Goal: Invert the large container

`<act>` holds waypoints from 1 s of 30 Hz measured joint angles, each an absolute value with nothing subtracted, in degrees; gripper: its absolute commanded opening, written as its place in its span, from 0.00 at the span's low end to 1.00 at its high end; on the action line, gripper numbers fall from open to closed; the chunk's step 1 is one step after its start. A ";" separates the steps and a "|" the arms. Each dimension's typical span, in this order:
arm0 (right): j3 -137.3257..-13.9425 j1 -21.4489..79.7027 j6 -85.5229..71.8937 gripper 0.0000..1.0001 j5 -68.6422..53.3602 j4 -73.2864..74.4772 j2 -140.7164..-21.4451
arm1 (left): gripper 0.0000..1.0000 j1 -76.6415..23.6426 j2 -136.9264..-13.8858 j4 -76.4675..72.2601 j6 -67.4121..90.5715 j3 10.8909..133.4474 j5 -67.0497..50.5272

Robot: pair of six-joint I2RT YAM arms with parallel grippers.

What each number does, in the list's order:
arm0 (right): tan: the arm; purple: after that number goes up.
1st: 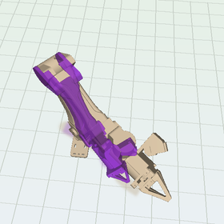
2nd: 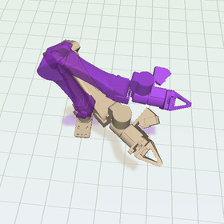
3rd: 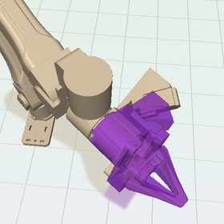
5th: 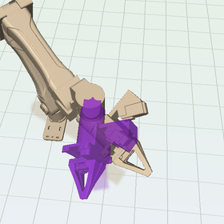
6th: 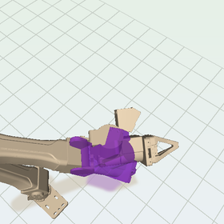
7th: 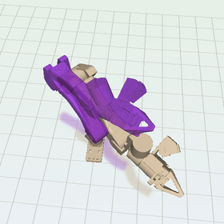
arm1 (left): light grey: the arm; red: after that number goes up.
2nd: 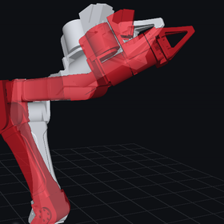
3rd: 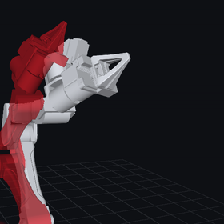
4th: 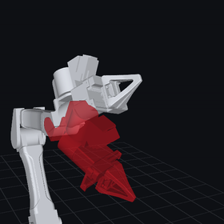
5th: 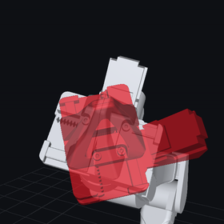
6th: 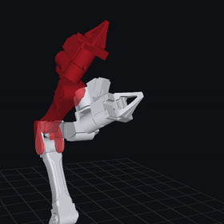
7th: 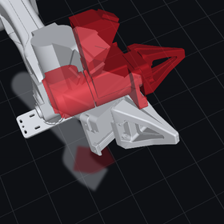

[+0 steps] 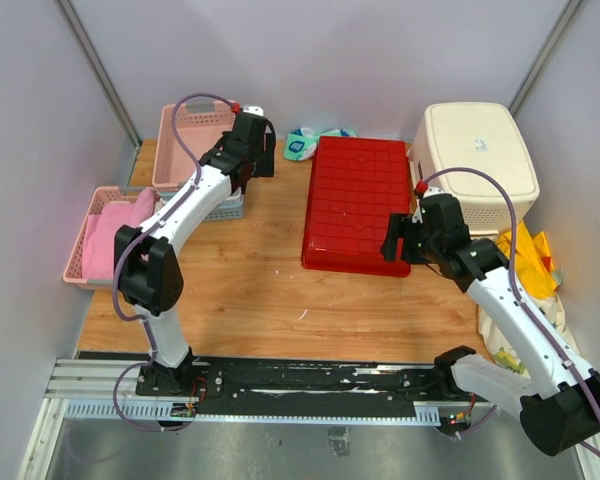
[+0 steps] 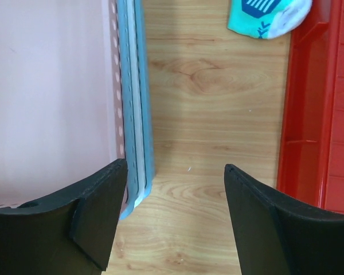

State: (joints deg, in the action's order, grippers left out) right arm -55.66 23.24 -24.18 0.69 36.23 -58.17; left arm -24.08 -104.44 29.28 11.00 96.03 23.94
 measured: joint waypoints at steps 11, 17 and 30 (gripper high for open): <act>-55.66 23.27 -23.88 0.73 0.16 36.42 -59.18 | 0.85 -22.85 -96.73 26.59 11.75 89.93 23.07; -55.66 23.27 -23.88 0.72 -0.67 36.40 -60.82 | 0.82 -20.27 -95.79 24.56 11.60 90.85 22.72; -55.66 23.27 -23.94 0.70 -0.89 37.54 -59.77 | 0.06 -17.06 -105.82 27.00 10.74 93.38 18.96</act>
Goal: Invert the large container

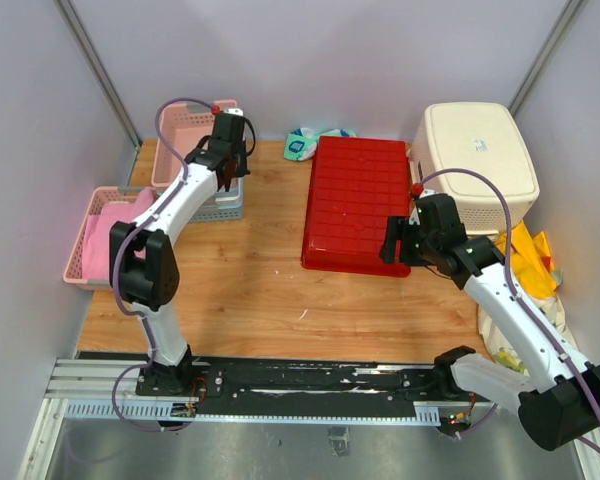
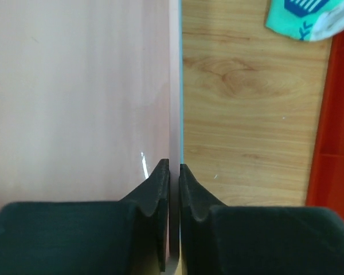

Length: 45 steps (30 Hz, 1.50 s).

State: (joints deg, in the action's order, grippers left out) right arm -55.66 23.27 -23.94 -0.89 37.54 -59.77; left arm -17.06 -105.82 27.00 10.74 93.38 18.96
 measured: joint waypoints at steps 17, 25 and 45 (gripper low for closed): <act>-55.66 23.27 -24.34 0.68 -1.98 37.12 -60.82 | 0.00 -18.37 -89.19 35.09 9.67 104.79 13.26; -55.66 23.27 -25.06 0.68 0.10 37.17 -58.76 | 0.00 -19.44 -70.48 32.47 20.80 92.66 -7.49; -69.78 23.27 -16.84 0.70 16.43 36.97 -49.47 | 0.00 -22.85 -42.94 30.00 43.86 58.81 -48.86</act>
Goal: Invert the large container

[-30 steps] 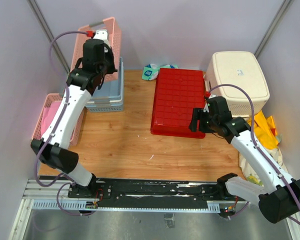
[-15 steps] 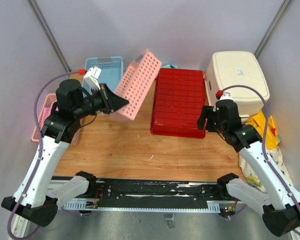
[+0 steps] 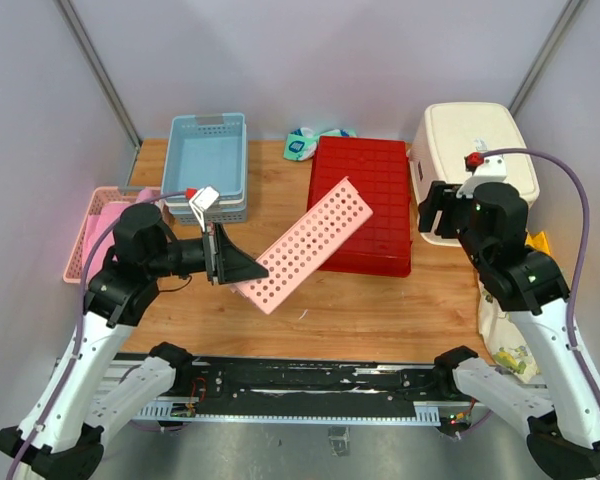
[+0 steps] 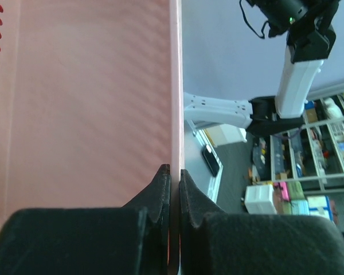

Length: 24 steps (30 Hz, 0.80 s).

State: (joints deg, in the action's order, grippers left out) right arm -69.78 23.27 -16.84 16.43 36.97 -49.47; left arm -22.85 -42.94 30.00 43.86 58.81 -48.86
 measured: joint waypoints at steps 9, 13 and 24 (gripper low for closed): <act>-77.95 23.27 -6.87 0.72 -2.02 41.50 -50.48 | 0.00 -25.32 -45.54 27.79 45.67 52.88 -60.69; -78.24 23.27 -4.32 0.73 -21.10 41.93 -51.05 | 0.00 -27.62 -47.35 27.77 44.75 50.06 -63.61; -66.78 24.75 -4.82 0.74 -58.72 37.78 -55.72 | 0.00 -31.00 -55.64 27.14 38.74 45.67 -68.20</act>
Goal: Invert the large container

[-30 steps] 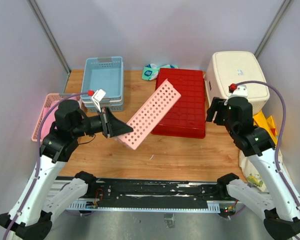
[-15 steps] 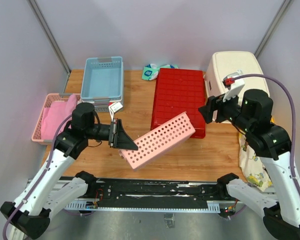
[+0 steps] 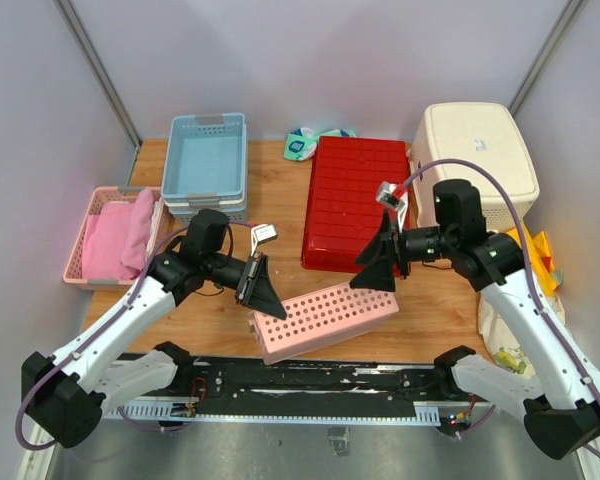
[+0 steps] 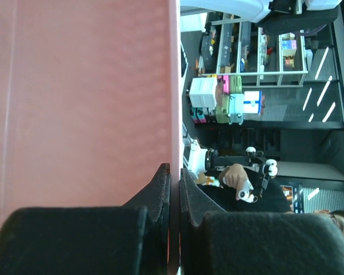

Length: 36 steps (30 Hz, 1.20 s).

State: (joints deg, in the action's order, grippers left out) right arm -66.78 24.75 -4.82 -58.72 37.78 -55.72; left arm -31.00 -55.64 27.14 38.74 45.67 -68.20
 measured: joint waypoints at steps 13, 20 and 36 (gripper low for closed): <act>-59.18 28.99 -3.27 0.57 -61.45 37.93 -60.12 | 0.00 -31.18 -61.01 27.29 34.02 45.65 -71.64; -58.89 29.76 -2.87 0.60 -59.86 38.00 -60.40 | 0.00 -31.29 -61.30 27.35 33.06 45.95 -72.55; -58.81 32.64 -0.80 0.00 -60.12 40.03 -62.89 | 0.00 -31.86 -64.79 32.56 29.10 48.71 -73.71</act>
State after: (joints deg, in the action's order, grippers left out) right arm -58.81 32.64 -0.80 -60.12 40.03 -62.89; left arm -31.86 -64.79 32.56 29.10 48.71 -73.71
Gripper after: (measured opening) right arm 0.040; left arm 0.072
